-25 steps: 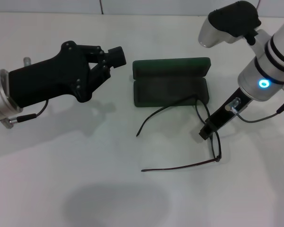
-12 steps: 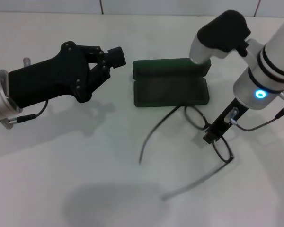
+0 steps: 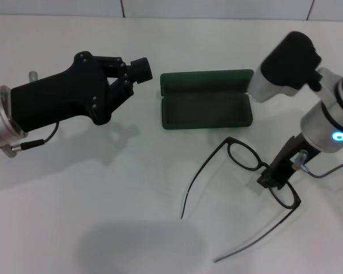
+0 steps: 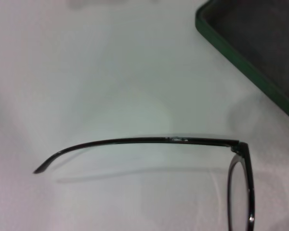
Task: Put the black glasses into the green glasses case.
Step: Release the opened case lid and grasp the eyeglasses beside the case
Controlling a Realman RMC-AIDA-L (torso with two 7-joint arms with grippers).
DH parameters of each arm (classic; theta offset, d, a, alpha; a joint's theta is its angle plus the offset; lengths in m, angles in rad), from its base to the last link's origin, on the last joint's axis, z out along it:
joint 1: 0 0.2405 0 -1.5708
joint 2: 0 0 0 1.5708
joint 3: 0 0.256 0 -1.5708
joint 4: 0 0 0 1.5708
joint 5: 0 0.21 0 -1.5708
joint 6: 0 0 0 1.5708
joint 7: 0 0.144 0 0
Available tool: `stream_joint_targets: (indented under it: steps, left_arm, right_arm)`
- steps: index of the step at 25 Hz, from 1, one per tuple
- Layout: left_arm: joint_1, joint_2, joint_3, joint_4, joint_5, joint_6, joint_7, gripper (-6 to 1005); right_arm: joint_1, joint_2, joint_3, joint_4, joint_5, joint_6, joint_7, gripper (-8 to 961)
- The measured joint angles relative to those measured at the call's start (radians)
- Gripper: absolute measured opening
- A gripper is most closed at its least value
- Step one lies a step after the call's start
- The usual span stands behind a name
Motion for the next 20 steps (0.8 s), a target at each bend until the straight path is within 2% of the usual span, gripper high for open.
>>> stream_joint_targets:
  steps: [4,7,11,17,20]
  left_arm:
    - [0.004,-0.002,0.000,0.000,-0.006,0.002,-0.003,22]
    - [0.014,-0.002,0.000,0.000,-0.022,0.008,-0.007,22]
    - [0.026,-0.003,-0.006,0.000,-0.045,0.028,-0.014,22]
    - [0.013,-0.008,-0.011,-0.018,-0.044,0.032,-0.011,22]
    - [0.004,-0.007,-0.011,-0.037,-0.043,0.032,-0.005,22]
  right_arm:
    - [-0.102,-0.003,0.047,-0.098,-0.009,-0.008,-0.087,106]
    - [-0.172,0.000,0.139,-0.150,0.019,-0.027,-0.194,106]
    - [-0.228,0.002,0.264,-0.158,0.103,-0.080,-0.392,106]
    - [-0.229,-0.002,0.412,-0.136,0.056,-0.227,-0.447,106]
    - [-0.221,-0.003,0.434,-0.137,0.022,-0.246,-0.432,106]
